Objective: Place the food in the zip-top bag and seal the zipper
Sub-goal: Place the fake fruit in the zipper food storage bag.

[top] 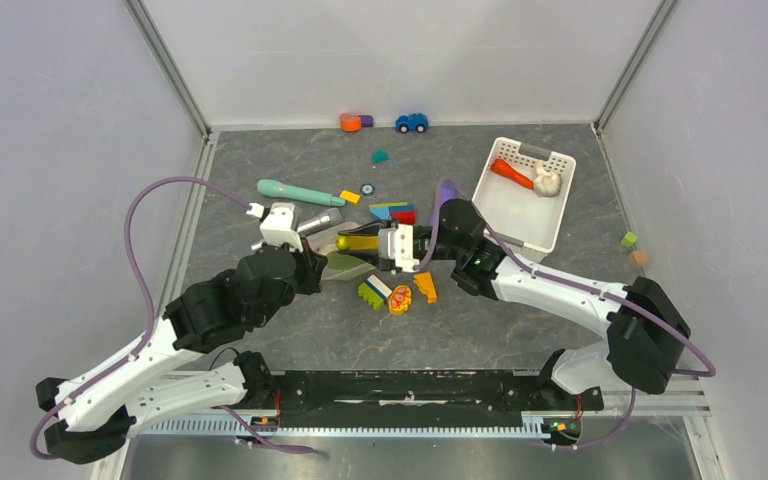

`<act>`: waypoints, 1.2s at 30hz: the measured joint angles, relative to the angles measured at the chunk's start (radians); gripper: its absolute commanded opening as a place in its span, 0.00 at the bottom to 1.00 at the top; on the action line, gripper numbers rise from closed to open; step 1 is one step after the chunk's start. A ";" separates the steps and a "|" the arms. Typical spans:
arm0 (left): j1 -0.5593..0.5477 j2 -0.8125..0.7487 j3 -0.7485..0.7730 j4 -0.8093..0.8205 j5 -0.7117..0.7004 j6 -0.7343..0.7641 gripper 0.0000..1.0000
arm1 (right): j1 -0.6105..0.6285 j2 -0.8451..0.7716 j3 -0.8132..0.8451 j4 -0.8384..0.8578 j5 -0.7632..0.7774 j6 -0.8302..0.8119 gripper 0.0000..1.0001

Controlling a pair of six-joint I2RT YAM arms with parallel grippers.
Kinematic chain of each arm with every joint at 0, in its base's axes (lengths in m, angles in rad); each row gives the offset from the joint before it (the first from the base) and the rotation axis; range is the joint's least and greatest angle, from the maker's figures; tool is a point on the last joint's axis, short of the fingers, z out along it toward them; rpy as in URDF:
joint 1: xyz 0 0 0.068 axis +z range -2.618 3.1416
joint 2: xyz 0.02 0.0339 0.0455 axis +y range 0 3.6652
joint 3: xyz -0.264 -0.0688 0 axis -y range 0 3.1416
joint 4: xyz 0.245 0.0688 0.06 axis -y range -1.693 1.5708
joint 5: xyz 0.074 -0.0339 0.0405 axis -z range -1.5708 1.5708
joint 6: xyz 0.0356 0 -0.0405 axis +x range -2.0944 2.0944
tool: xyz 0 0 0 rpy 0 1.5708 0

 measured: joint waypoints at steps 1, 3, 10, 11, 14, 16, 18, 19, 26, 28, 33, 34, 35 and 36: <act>0.000 0.000 0.000 0.000 0.001 0.000 0.02 | 0.005 -0.009 -0.002 -0.019 0.005 -0.027 0.08; 0.000 0.000 0.000 0.001 0.001 0.000 0.02 | 0.017 -0.025 -0.004 -0.061 0.024 -0.087 0.10; 0.001 0.004 0.000 -0.001 0.009 0.000 0.02 | 0.054 -0.033 -0.004 -0.159 0.082 -0.214 0.11; 0.001 0.005 0.000 -0.001 0.013 0.000 0.02 | 0.058 -0.033 -0.004 -0.166 0.089 -0.224 0.12; 0.002 0.007 0.000 -0.002 0.017 0.000 0.02 | 0.074 -0.033 -0.004 -0.183 0.126 -0.255 0.32; 0.003 0.008 0.000 -0.002 0.017 0.000 0.02 | 0.088 -0.033 -0.004 -0.195 0.152 -0.273 0.48; 0.003 0.008 0.000 -0.002 0.016 0.000 0.02 | 0.097 -0.033 -0.004 -0.210 0.177 -0.282 0.53; 0.003 0.008 0.000 -0.003 0.016 0.000 0.02 | 0.098 -0.033 -0.004 -0.224 0.196 -0.283 0.55; 0.006 0.008 0.000 -0.004 0.016 0.000 0.02 | 0.087 -0.035 -0.005 -0.260 0.290 -0.253 0.68; 0.006 0.008 0.000 -0.003 0.016 0.000 0.02 | 0.087 -0.045 -0.008 -0.260 0.305 -0.228 0.69; 0.006 0.008 0.000 -0.003 0.016 0.000 0.02 | 0.087 -0.099 -0.018 -0.257 0.323 -0.161 0.67; 0.006 0.007 0.000 -0.003 0.016 0.000 0.02 | 0.087 -0.111 -0.018 -0.253 0.323 -0.144 0.67; 0.007 0.007 0.000 -0.003 0.016 0.000 0.02 | 0.087 -0.120 -0.018 -0.252 0.323 -0.131 0.67; 0.007 0.007 0.000 -0.003 0.016 0.000 0.02 | 0.087 -0.129 -0.018 -0.252 0.325 -0.115 0.67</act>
